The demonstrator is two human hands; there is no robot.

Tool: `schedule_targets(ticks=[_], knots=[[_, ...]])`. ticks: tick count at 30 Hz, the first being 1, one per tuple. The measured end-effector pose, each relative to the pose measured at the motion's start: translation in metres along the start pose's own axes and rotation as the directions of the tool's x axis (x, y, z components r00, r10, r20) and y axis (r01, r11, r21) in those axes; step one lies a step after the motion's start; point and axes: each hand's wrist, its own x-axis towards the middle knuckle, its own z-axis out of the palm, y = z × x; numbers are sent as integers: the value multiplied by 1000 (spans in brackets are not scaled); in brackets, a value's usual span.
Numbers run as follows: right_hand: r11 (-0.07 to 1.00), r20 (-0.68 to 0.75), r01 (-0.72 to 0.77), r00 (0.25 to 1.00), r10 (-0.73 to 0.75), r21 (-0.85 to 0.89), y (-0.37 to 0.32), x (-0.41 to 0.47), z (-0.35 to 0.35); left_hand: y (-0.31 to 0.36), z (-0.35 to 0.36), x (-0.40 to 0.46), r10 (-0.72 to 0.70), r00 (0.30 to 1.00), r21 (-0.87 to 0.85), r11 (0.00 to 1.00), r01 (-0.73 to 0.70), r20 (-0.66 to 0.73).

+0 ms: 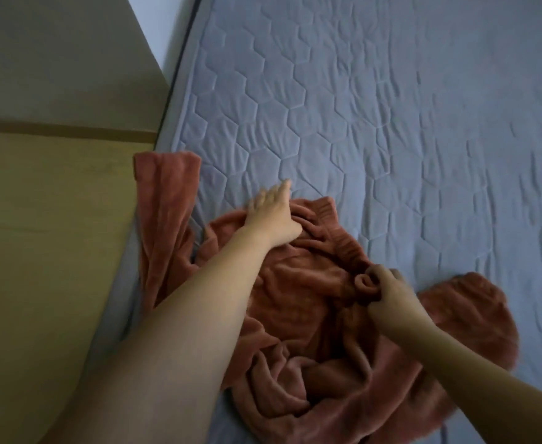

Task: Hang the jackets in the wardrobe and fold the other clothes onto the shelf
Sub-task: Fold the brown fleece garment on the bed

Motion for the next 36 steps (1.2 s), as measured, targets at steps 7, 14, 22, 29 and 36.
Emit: schedule_targets(ticks=[7, 14, 22, 29, 36], knots=[[879, 2, -348, 930, 367, 327, 22, -4, -27, 28, 12, -13, -35, 944, -106, 992, 74, 329], [688, 64, -146, 988, 144, 711, -110, -41, -146, 64, -155, -96, -48, 995, -674, 738, -21, -83], [863, -322, 352, 916, -238, 363, -299, -191, -377, 123, -418, -330, -255, 918, -872, 463, -159, -303], [843, -500, 520, 772, -392, 141, -422, -345, -560, 184, -619, -525, -24, 704, -430, 806, -406, -709], [566, -490, 760, 644, -588, 320, -529, -452, -616, 209, -713, -606, 11, 370, -144, 910, -389, -929]])
